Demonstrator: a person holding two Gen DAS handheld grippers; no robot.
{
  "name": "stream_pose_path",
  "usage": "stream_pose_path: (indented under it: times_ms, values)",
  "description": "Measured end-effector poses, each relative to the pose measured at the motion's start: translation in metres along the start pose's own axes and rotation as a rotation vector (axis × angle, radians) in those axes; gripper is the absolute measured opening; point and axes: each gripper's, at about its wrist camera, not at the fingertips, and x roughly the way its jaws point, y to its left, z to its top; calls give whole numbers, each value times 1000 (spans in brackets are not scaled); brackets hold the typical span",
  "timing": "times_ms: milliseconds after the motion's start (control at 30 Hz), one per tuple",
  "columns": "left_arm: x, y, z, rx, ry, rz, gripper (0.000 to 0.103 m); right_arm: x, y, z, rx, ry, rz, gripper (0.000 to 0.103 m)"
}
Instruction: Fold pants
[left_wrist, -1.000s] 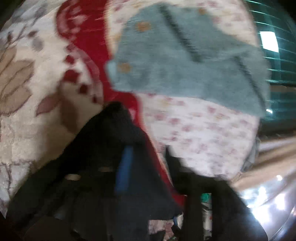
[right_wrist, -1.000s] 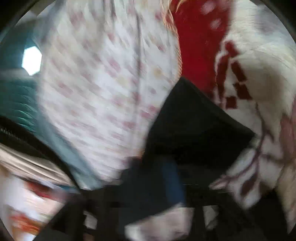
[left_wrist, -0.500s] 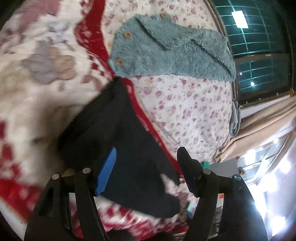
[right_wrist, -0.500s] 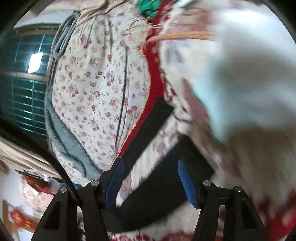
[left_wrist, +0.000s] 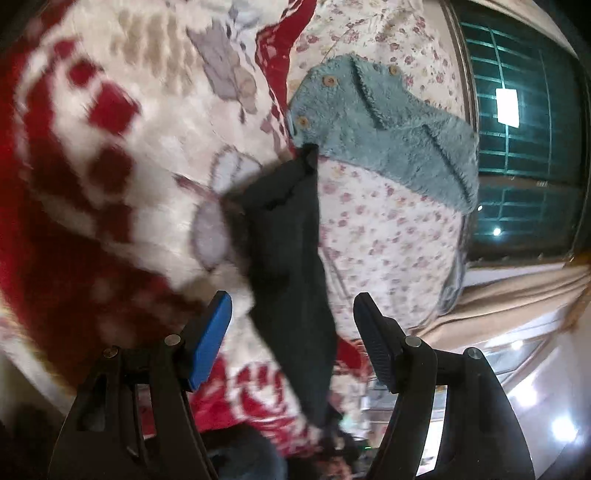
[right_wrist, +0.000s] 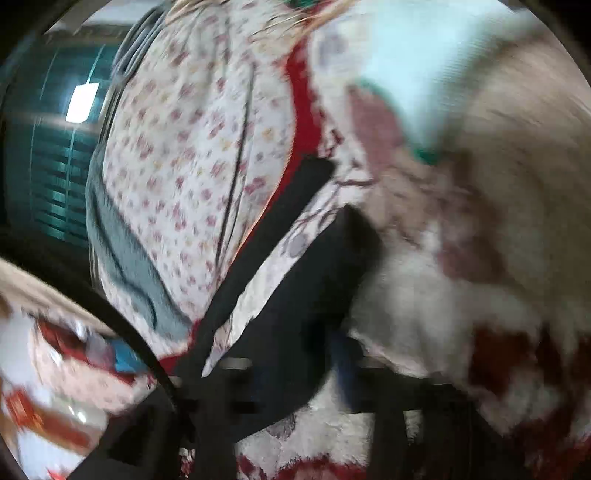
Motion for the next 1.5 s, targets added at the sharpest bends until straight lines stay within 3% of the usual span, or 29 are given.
stream_pose_path:
  times_ms: [167, 367, 467, 500, 533, 567, 633, 800, 833, 867, 900, 967, 1100, 1267, 1333, 1400, 1500]
  values:
    - [31, -14, 10, 33, 35, 33, 68, -16, 16, 0, -81, -48, -42, 6]
    - [33, -21, 23, 118, -79, 167, 68, -34, 24, 4, -104, -62, -40, 5]
    - [38, -14, 30, 136, -94, 216, 68, -37, 29, 7, -130, -62, -52, 5]
    - [41, -12, 30, 151, -83, 222, 61, -38, 29, 9, -131, -61, -58, 5]
    - [43, -11, 28, 174, -77, 227, 32, -40, 29, 11, -128, -63, -62, 5]
    - [46, -12, 25, 207, -64, 247, 20, -41, 30, 11, -130, -67, -62, 5]
    - [45, -14, 18, 238, -74, 271, 10, -47, 30, 13, -135, -70, -50, 5]
    - [7, -29, 9, 254, -180, 205, 8, -62, 23, 17, -132, -102, -110, 6]
    - [-1, -30, 9, 250, -209, 200, 6, -64, 18, 17, -112, -104, -127, 8]
    - [-13, -29, 10, 247, -264, 213, 4, -63, 14, 17, -97, -95, -134, 18]
    - [-20, -27, 12, 241, -299, 227, 4, -61, 7, 17, -65, -74, -146, 40]
    - [-25, -15, 20, 201, -330, 228, 4, -56, -5, 11, 12, -49, -138, 55]
    - [-12, 0, 20, 202, -307, 307, 4, -44, -11, -5, 39, -11, -106, 55]
    - [-8, 9, 21, 144, -292, 288, 4, -9, -19, -14, 104, 65, -62, 56]
    - [-11, 9, 20, 125, -287, 272, 4, -7, -4, -7, -12, 34, -82, 2]
    - [-16, 6, 20, 117, -281, 254, 3, -26, 14, -1, -55, -40, -36, 3]
    - [-15, 1, 21, 131, -273, 264, 4, -69, 64, -6, -244, -158, 13, 3]
